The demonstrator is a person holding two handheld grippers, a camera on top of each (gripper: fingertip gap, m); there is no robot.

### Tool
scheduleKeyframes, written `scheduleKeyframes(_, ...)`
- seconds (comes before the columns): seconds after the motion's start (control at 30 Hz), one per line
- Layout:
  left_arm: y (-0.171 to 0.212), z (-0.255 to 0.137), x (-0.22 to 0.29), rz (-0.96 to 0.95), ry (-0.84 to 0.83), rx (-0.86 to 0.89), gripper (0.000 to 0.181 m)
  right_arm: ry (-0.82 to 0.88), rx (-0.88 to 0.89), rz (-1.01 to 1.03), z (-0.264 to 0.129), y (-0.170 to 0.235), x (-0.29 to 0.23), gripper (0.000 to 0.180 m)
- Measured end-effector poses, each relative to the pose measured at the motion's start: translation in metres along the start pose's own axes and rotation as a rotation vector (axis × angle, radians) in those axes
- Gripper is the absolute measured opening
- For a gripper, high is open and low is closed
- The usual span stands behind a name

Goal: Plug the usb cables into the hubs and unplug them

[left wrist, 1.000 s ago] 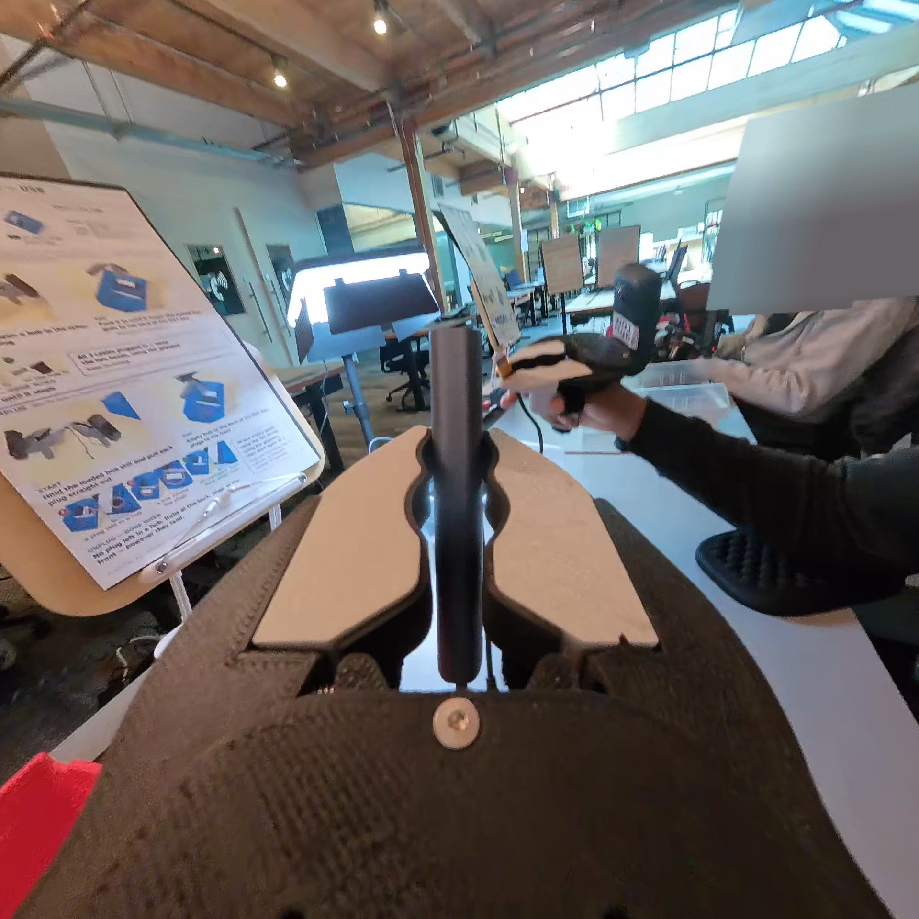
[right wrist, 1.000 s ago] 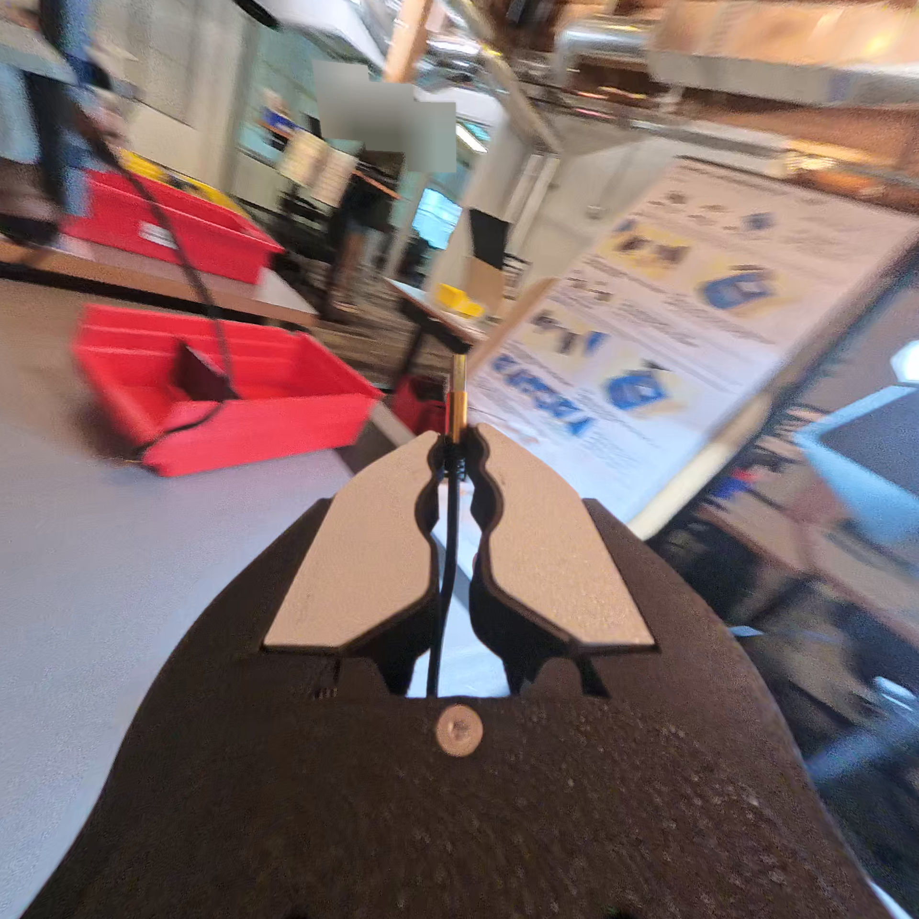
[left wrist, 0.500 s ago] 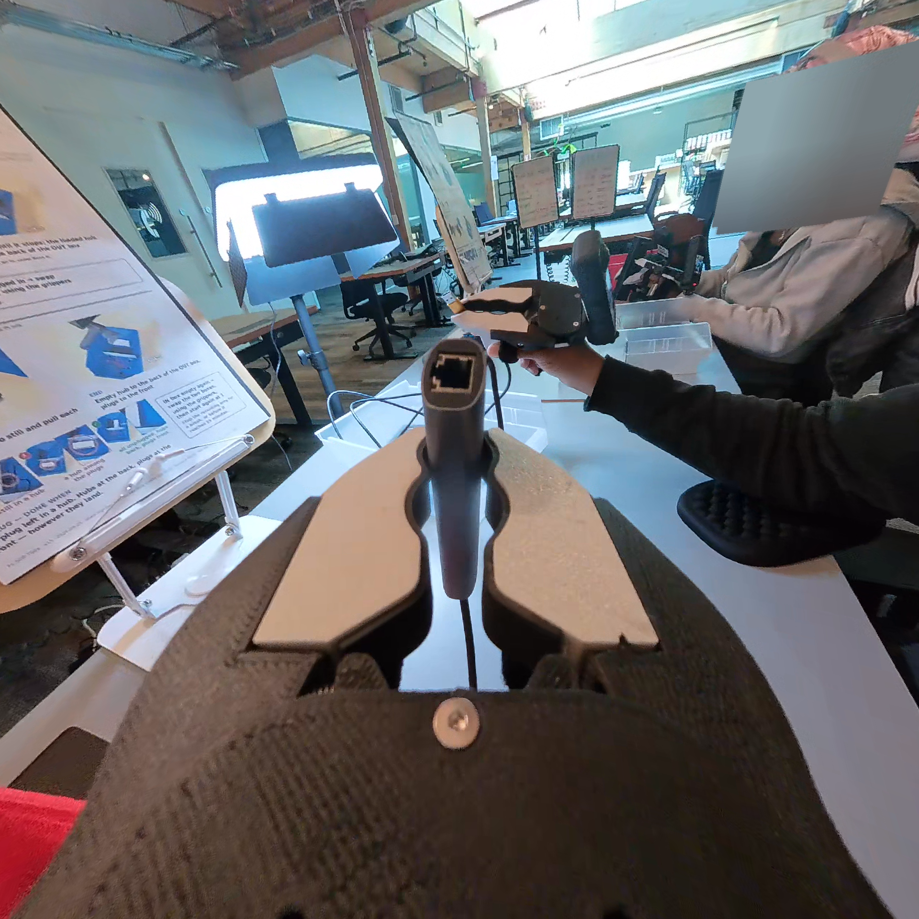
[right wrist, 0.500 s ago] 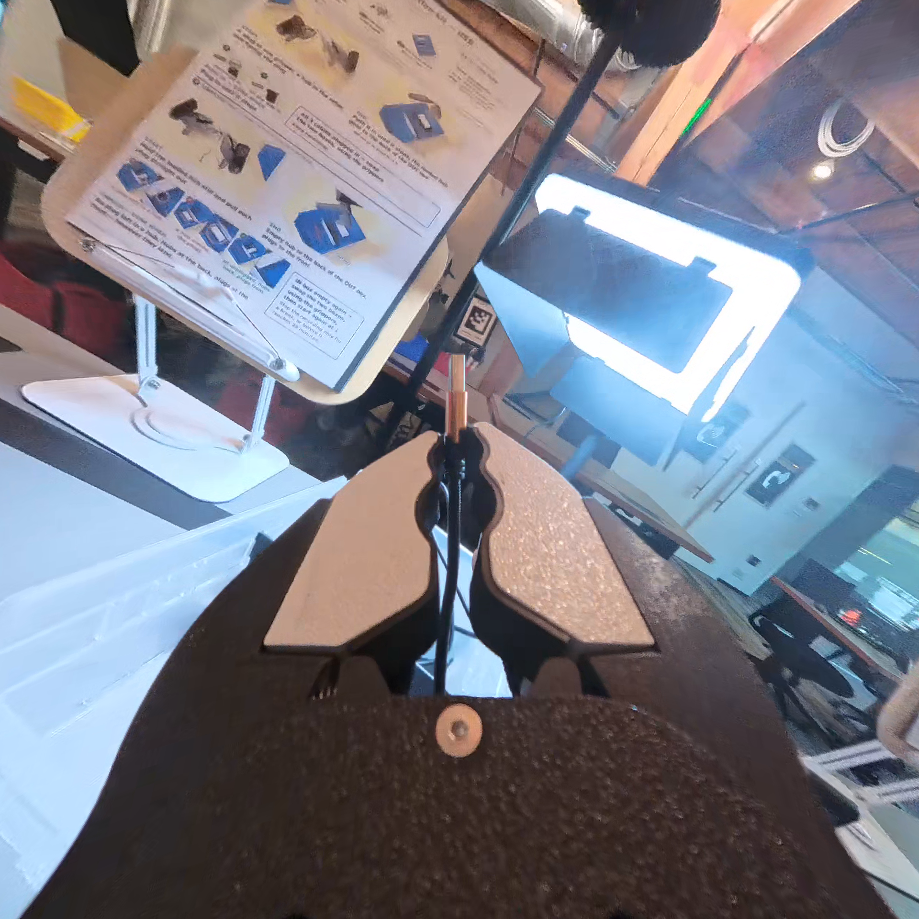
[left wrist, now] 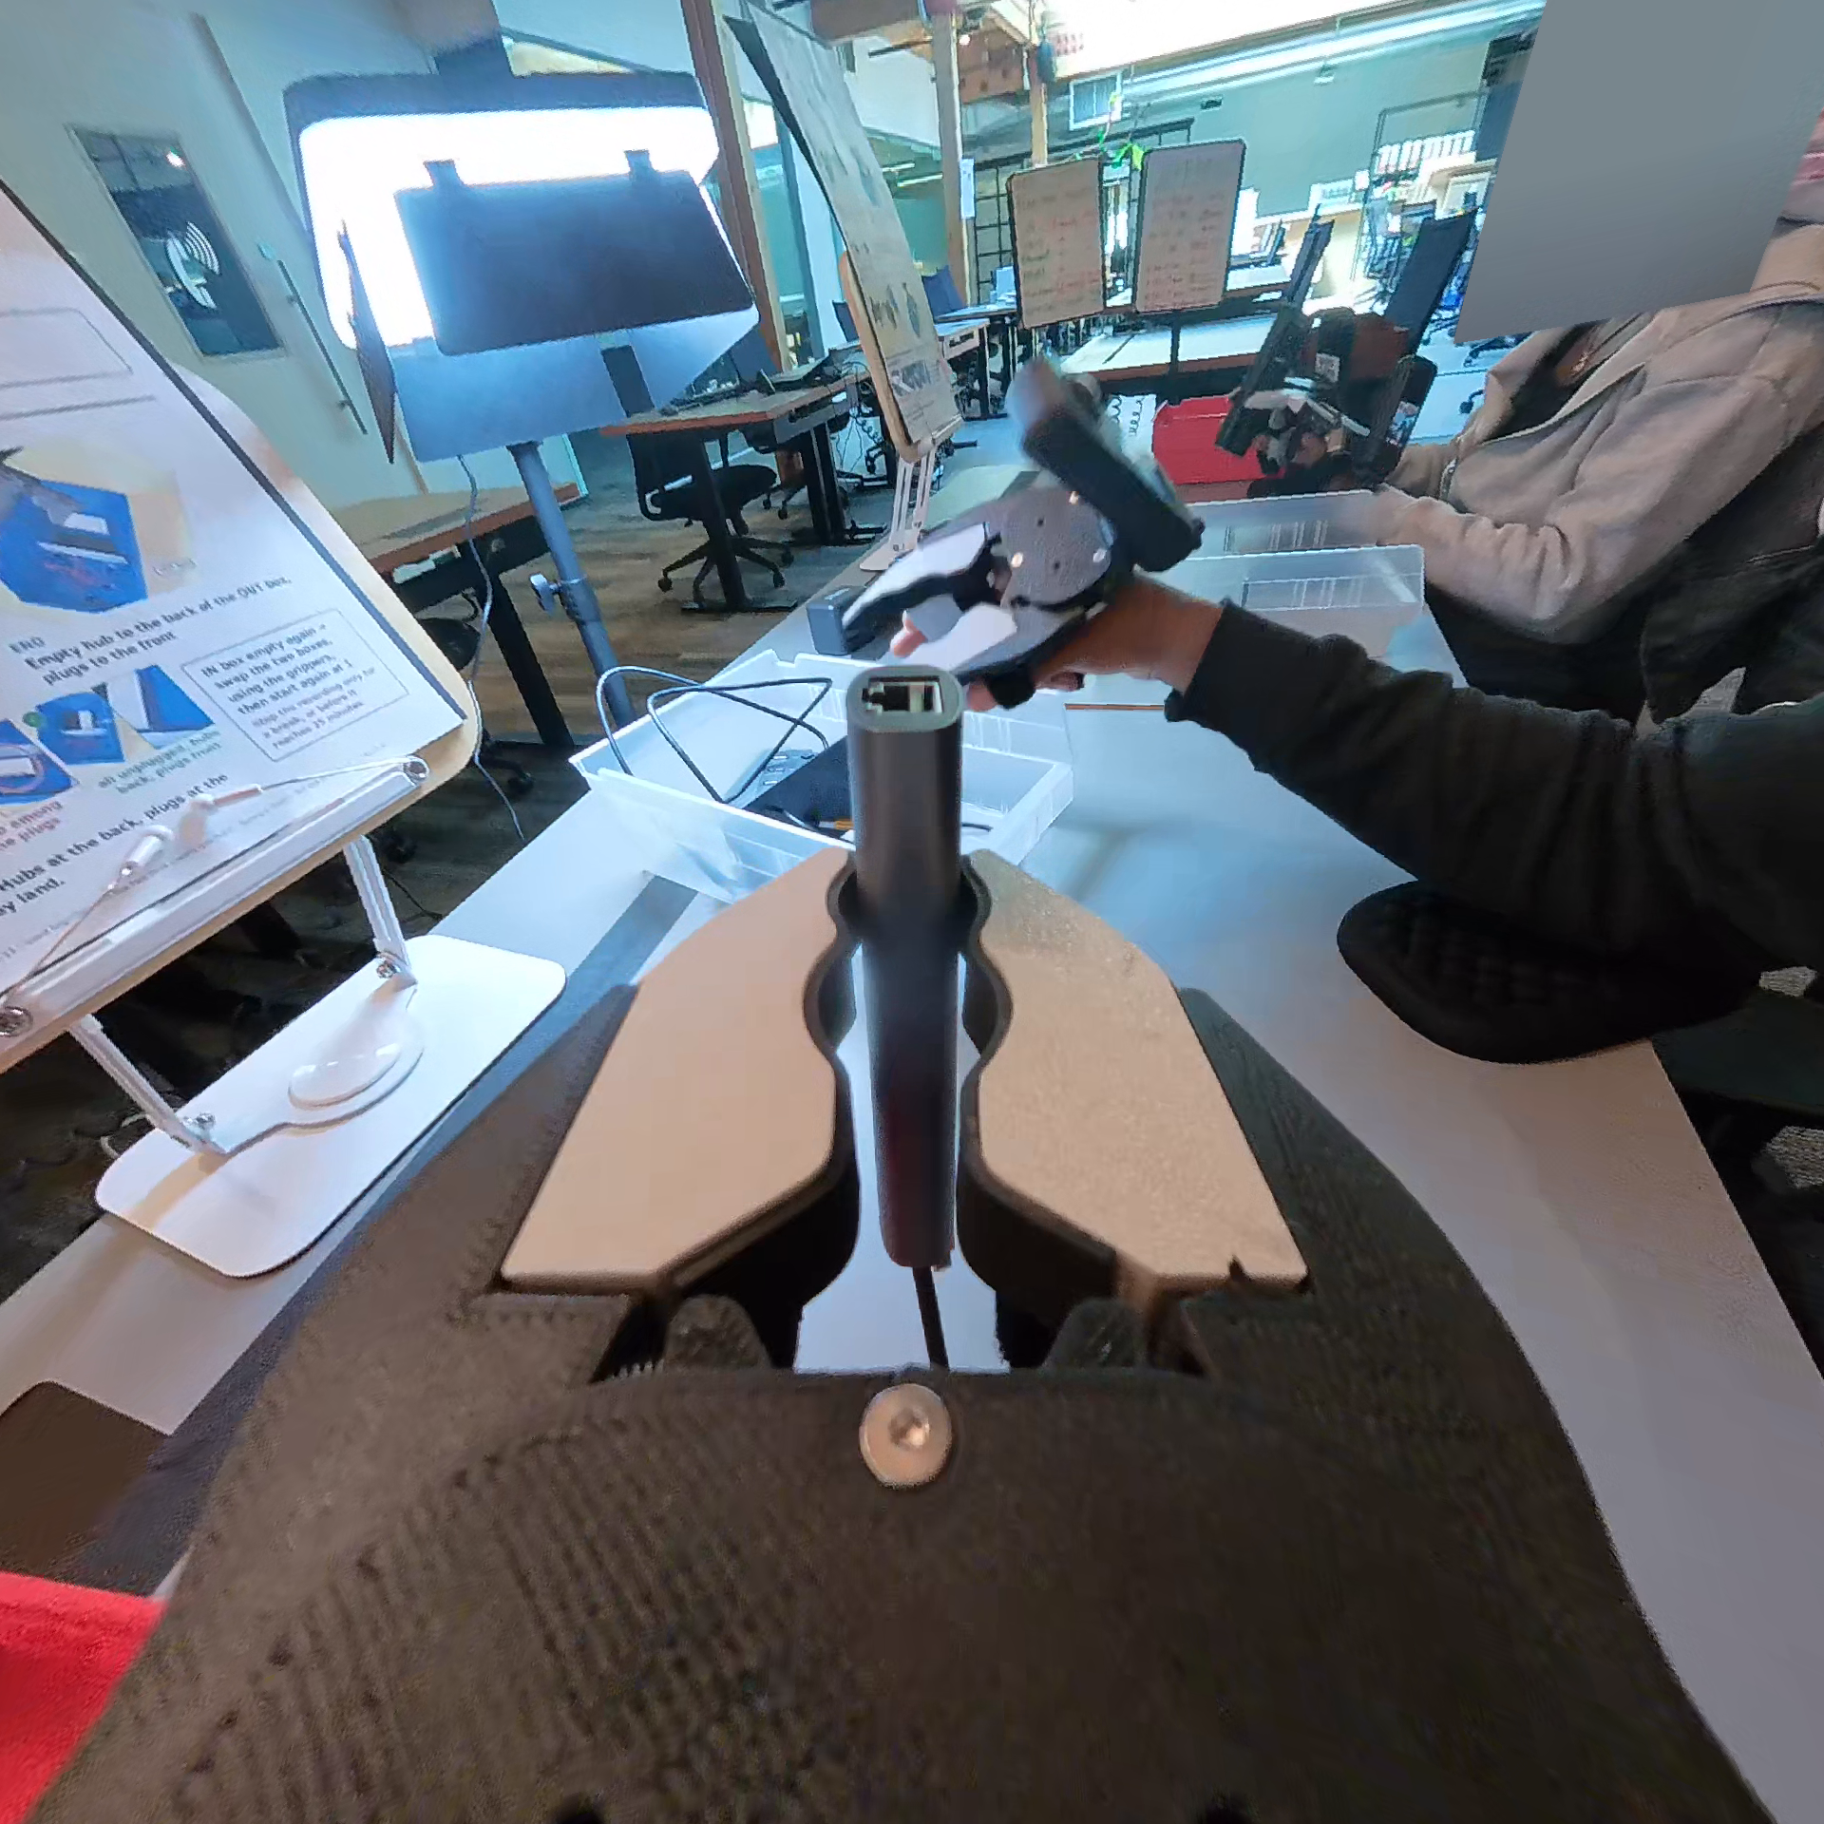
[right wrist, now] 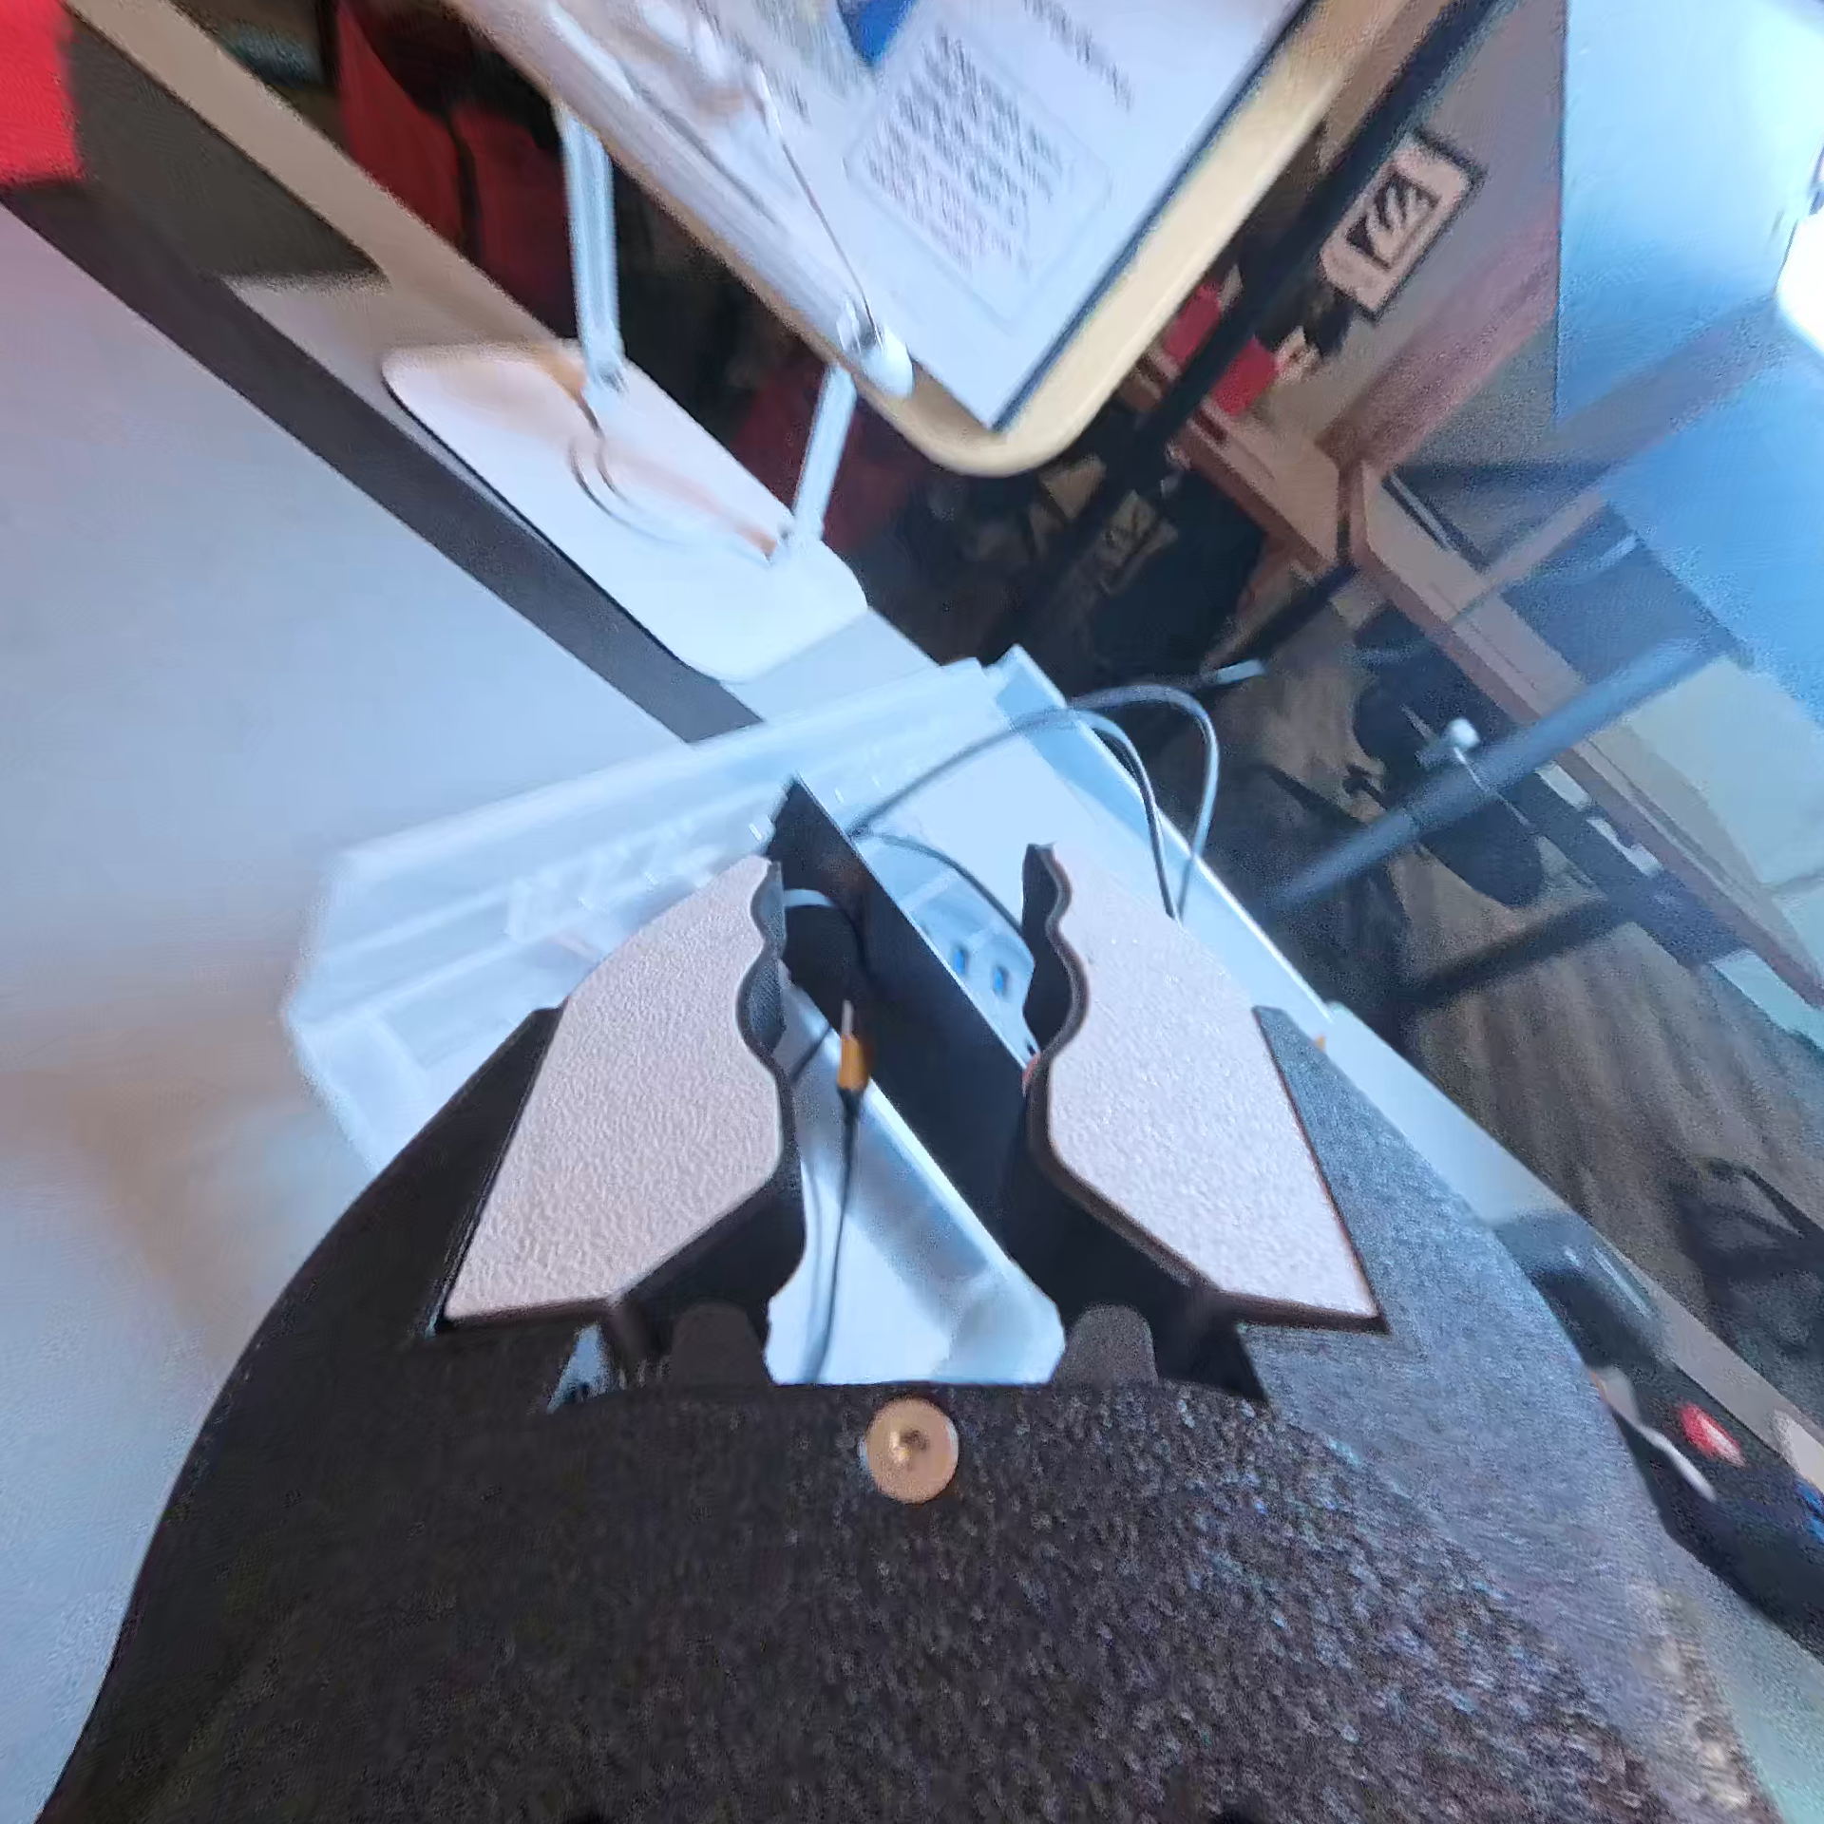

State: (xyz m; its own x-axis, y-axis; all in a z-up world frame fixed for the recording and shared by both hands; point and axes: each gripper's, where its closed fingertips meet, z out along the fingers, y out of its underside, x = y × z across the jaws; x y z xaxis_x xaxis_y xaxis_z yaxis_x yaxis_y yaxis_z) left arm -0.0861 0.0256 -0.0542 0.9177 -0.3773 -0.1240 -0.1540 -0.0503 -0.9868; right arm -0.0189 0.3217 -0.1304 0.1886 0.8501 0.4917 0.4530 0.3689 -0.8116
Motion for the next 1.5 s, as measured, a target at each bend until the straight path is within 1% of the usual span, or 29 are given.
scheduleKeyframes(0.07, 0.004, 0.003, 0.000, -0.006, 0.006, -0.008, 0.017, -0.099, 0.136, 0.032, -0.015, -0.036, -0.018, 0.048)
scheduleKeyframes(0.13, 0.008, 0.007, 0.003, -0.009, 0.023, -0.018, 0.017, -0.267, 0.258, 0.021, -0.036, -0.074, -0.053, 0.046)
scheduleKeyframes(0.23, 0.016, 0.015, 0.012, 0.011, 0.068, -0.037, 0.017, -0.526, 0.377, -0.127, -0.072, -0.114, -0.124, 0.042)
scheduleKeyframes(0.27, 0.019, 0.018, 0.016, 0.023, 0.086, -0.047, 0.017, -0.594, 0.391, -0.191, -0.082, -0.121, -0.148, 0.041)
scheduleKeyframes(0.33, 0.026, 0.025, 0.026, 0.050, 0.128, -0.078, 0.017, -0.660, 0.399, -0.299, -0.093, -0.131, -0.188, 0.038)
scheduleKeyframes(0.4, 0.034, 0.032, 0.034, 0.080, 0.142, -0.129, 0.017, -0.683, 0.369, -0.396, -0.096, -0.132, -0.218, 0.037)
scheduleKeyframes(0.47, 0.044, 0.039, 0.042, 0.132, 0.149, -0.184, 0.017, -0.687, 0.301, -0.481, -0.090, -0.123, -0.239, 0.034)
scheduleKeyframes(0.57, 0.059, 0.044, 0.050, 0.249, 0.140, -0.291, 0.017, -0.670, 0.257, -0.519, -0.080, -0.113, -0.246, 0.013)
scheduleKeyframes(0.6, 0.062, 0.045, 0.050, 0.292, 0.125, -0.313, 0.017, -0.687, 0.259, -0.506, -0.079, -0.112, -0.245, 0.010)
scheduleKeyframes(0.67, 0.060, 0.045, 0.054, 0.351, 0.119, -0.308, 0.017, -0.738, 0.279, -0.459, -0.082, -0.112, -0.246, 0.009)
scheduleKeyframes(0.73, 0.057, 0.044, 0.055, 0.367, 0.118, -0.292, 0.017, -0.752, 0.297, -0.434, -0.083, -0.114, -0.246, 0.009)
scheduleKeyframes(0.87, 0.060, 0.042, 0.057, 0.416, 0.130, -0.296, 0.017, -0.745, 0.305, -0.477, -0.084, -0.113, -0.249, 0.008)
scheduleKeyframes(0.93, 0.056, 0.039, 0.059, 0.422, 0.141, -0.272, 0.018, -0.740, 0.332, -0.479, -0.088, -0.117, -0.246, 0.007)
scheduleKeyframes(1.0, 0.056, 0.037, 0.053, 0.414, 0.120, -0.286, 0.031, -0.730, 0.368, -0.462, -0.092, -0.123, -0.240, 0.007)
scheduleKeyframes(1.03, 0.058, 0.036, 0.049, 0.421, 0.097, -0.301, 0.035, -0.734, 0.393, -0.446, -0.096, -0.127, -0.237, 0.007)
scheduleKeyframes(1.07, 0.058, 0.036, 0.047, 0.428, 0.086, -0.299, 0.033, -0.749, 0.412, -0.431, -0.100, -0.129, -0.236, 0.007)
scheduleKeyframes(1.13, 0.053, 0.036, 0.049, 0.441, 0.088, -0.258, 0.017, -0.744, 0.419, -0.425, -0.101, -0.131, -0.234, 0.007)
scheduleKeyframes(1.3, 0.047, 0.034, 0.045, 0.489, 0.065, -0.253, 0.018, -0.724, 0.455, -0.414, -0.101, -0.136, -0.232, 0.008)
scheduleKeyframes(1.5, 0.025, 0.028, 0.054, 0.433, 0.114, -0.155, 0.017, -0.844, 0.542, -0.291, -0.110, -0.143, -0.229, 0.008)
